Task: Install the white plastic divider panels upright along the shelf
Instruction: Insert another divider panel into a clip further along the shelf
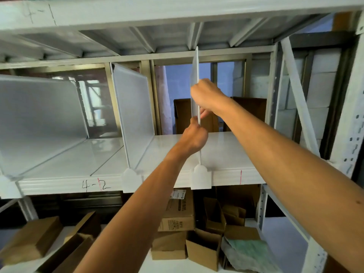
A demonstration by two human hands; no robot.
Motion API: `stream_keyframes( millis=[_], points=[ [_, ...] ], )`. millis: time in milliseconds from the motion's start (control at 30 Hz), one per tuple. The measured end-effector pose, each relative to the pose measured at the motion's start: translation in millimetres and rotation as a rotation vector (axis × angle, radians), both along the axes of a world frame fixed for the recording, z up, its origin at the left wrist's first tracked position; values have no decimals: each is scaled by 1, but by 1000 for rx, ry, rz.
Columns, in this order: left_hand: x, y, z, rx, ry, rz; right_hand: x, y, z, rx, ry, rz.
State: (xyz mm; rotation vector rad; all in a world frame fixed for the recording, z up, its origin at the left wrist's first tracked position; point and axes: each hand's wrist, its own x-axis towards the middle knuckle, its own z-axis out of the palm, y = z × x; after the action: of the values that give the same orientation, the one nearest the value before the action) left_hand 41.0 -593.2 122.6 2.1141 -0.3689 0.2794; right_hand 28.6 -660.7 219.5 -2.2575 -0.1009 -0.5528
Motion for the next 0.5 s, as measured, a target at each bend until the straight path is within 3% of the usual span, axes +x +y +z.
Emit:
stream_keyframes(
  millis=[500],
  points=[
    [-7,7,2,-62,123,15,6,13,-1,-63,-13,-1]
  ],
)
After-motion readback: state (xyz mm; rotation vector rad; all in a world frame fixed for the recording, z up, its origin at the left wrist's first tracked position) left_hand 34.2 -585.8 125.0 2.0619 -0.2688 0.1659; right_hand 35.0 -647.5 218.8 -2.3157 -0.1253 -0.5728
